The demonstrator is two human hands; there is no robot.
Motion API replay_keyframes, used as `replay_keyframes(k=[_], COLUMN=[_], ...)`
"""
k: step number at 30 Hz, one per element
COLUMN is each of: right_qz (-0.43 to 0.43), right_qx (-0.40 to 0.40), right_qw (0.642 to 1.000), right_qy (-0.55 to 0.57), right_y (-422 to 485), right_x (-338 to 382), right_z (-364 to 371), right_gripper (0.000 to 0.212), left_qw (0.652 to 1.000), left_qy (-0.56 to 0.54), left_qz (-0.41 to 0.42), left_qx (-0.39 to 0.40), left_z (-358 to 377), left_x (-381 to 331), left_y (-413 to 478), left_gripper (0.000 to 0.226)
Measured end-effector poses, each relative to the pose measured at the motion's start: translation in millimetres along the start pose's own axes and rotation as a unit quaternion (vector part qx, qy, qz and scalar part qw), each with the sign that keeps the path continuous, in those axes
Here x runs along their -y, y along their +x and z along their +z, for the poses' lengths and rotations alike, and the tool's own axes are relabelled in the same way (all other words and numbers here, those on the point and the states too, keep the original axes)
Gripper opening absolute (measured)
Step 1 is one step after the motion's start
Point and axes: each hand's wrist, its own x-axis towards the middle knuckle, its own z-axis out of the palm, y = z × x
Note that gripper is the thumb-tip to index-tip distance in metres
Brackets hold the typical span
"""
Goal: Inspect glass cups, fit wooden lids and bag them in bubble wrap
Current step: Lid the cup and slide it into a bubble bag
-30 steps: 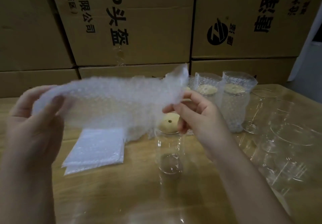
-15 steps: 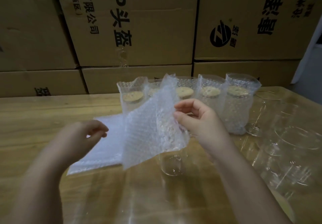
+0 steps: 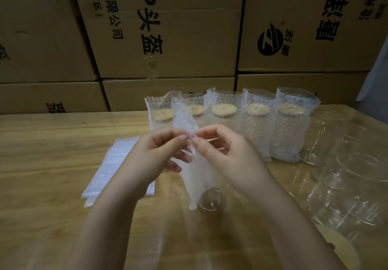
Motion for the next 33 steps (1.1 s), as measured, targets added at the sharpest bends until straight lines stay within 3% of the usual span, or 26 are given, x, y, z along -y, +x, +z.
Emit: replay_keyframes(k=[5, 9, 12, 16, 20, 24, 29, 33], right_qz=[0.005, -0.016, -0.012, 0.016, 0.055, 0.065, 0.079, 0.067], right_qx=[0.029, 0.024, 0.019, 0.023, 0.053, 0.026, 0.002, -0.034], right_qw=[0.997, 0.993, 0.995, 0.999, 0.994, 0.994, 0.995, 0.997], right_qy=[-0.073, -0.112, -0.093, -0.031, 0.078, 0.082, 0.069, -0.003], right_y=[-4, -6, -6, -6, -3, -2, 0, 0], right_x=[4, 7, 7, 6, 8, 8, 6, 2], right_z=[4, 8, 7, 5, 4, 7, 3, -1], right_gripper=[0.050, 0.043, 0.036, 0.036, 0.043, 0.019, 0.030, 0.029], left_qw=[1.000, 0.999, 0.998, 0.990, 0.960, 0.947, 0.941, 0.938], left_qy=[0.028, 0.035, 0.043, 0.104, 0.227, 0.270, 0.287, 0.280], left_qz=[0.003, 0.025, 0.044, 0.096, 0.162, 0.171, 0.133, 0.106], left_qx=[-0.005, -0.007, -0.017, 0.026, 0.034, -0.024, -0.117, -0.173], left_z=[-1, 4, 2, 2, 5, 11, 9, 2], left_x=[1, -2, -2, -3, -5, -8, -15, -20], left_y=[0, -1, -2, -5, -11, -14, -15, -17], left_gripper=[0.013, 0.011, 0.026, 0.020, 0.010, 0.012, 0.017, 0.020])
